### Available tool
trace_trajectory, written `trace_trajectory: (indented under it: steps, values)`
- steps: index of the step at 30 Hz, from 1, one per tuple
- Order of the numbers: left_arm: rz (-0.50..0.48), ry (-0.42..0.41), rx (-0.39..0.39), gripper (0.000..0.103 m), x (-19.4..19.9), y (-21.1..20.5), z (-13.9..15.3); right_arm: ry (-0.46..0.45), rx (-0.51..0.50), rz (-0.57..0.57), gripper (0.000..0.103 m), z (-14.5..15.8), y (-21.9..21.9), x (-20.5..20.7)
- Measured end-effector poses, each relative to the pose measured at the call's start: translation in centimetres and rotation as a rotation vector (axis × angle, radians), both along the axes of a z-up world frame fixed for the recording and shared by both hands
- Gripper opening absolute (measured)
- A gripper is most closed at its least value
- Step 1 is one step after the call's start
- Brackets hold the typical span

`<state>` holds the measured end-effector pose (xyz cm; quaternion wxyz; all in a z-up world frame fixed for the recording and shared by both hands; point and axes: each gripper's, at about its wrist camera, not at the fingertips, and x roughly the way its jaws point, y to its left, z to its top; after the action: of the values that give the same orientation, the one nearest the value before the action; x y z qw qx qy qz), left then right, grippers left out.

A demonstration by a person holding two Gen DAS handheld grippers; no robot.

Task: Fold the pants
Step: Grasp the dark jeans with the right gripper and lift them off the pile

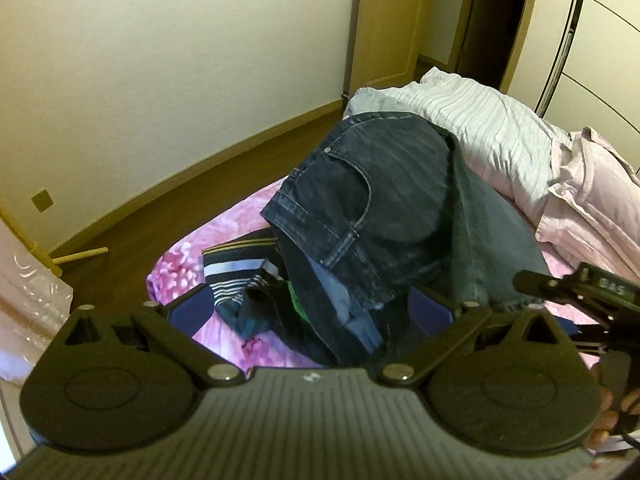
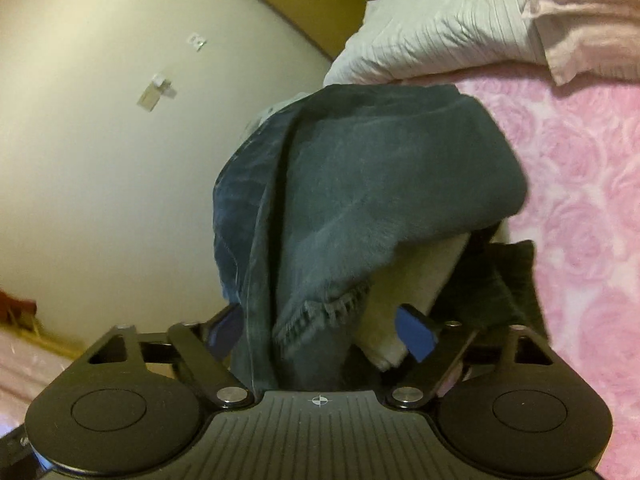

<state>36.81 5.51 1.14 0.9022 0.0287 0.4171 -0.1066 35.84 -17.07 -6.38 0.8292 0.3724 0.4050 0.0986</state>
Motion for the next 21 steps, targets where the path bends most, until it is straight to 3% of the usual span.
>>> trace_trajectory:
  steps: [1,2,3,5,12,18,21]
  values:
    - [-0.002,0.003,0.001,0.102,0.5,0.0,-0.1,-0.012,0.004,0.002,0.051,-0.1,0.3,0.7]
    - [-0.004,0.006,0.002,0.102,1.0,0.0,-0.2,-0.02,-0.008,0.008,0.01,0.0,0.5,1.2]
    - [-0.006,0.008,0.003,0.102,1.3,0.0,-0.3,-0.029,-0.052,0.021,0.006,0.6,0.9,1.7]
    - [-0.004,0.002,0.0,0.102,1.9,0.2,-0.2,-0.101,-0.102,0.042,0.006,2.4,1.2,1.7]
    - [0.01,-0.064,-0.004,0.102,2.0,0.4,1.8,-0.379,-0.294,0.033,0.005,13.3,-0.6,2.5]
    - [-0.015,-0.146,-0.039,0.102,0.5,-0.9,4.5,-0.634,-0.279,-0.01,0.005,21.9,-4.4,0.5]
    - [-0.041,-0.174,-0.056,0.102,-0.7,-2.1,5.7,-0.706,-0.302,-0.025,0.005,26.0,-5.6,-0.2]
